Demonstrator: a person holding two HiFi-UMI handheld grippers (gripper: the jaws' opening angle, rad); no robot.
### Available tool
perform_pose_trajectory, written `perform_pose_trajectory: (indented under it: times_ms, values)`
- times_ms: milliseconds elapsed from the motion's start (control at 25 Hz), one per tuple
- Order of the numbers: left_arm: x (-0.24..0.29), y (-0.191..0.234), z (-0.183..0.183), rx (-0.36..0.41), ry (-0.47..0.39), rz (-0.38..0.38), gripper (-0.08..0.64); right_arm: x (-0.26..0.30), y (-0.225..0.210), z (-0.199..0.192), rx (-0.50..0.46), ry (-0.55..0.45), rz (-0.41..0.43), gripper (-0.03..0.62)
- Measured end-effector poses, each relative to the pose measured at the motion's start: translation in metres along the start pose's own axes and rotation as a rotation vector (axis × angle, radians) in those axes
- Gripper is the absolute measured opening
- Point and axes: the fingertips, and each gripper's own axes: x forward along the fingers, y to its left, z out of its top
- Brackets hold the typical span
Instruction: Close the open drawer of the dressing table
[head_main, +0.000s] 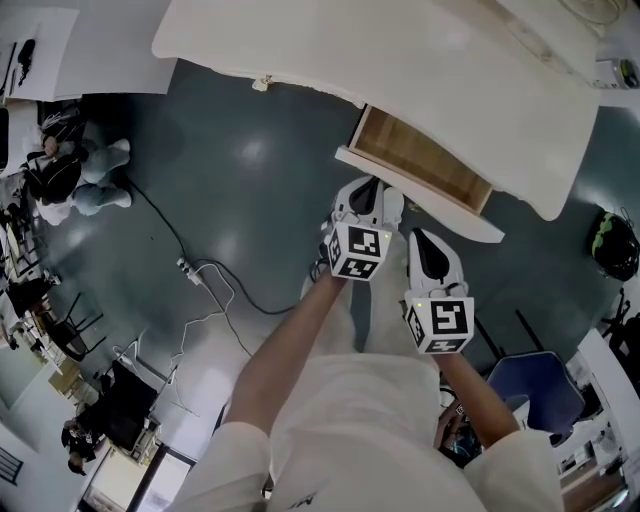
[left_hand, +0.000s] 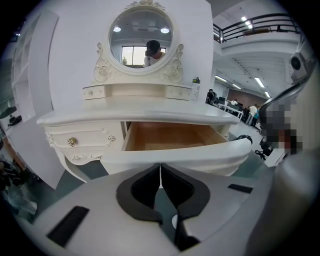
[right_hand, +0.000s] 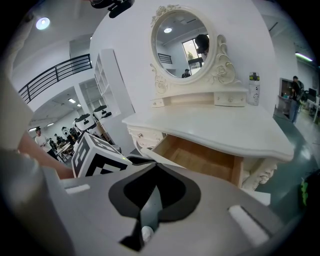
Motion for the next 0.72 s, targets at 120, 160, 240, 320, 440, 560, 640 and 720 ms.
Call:
perform_pose_trajectory:
  times_ms: [120, 160, 240, 320, 440, 560, 640, 720]
  values:
    - [0.001, 0.001, 0.001, -0.027, 0.001, 0.000, 0.009, -0.001, 0.000, -0.001, 0.004, 0.002, 0.000, 0.002]
    - [0.002, 0.001, 0.003, -0.031, -0.001, 0.000, 0.009, -0.001, -0.001, -0.001, 0.005, 0.001, 0.000, 0.002]
    - [0.004, 0.002, 0.005, -0.028, -0.005, 0.001, 0.009, 0.000, -0.003, 0.001, 0.008, 0.001, -0.001, 0.002]
    - [0.008, 0.003, 0.008, -0.024, -0.009, 0.003, 0.009, 0.002, -0.006, 0.002, 0.011, 0.002, -0.002, 0.002]
    - [0.014, 0.003, 0.013, -0.022, -0.017, 0.007, 0.009, 0.003, -0.012, 0.004, 0.015, -0.003, -0.007, 0.002]
    - [0.017, 0.003, 0.017, -0.023, -0.021, 0.010, 0.009, 0.004, -0.017, 0.005, 0.018, -0.012, -0.015, 0.002]
    - [0.019, 0.003, 0.019, -0.023, -0.023, 0.008, 0.009, 0.006, -0.020, 0.006, 0.021, -0.017, -0.023, 0.002]
    - [0.021, 0.004, 0.022, -0.022, -0.025, 0.006, 0.009, 0.009, -0.023, 0.007, 0.022, -0.020, -0.031, 0.002]
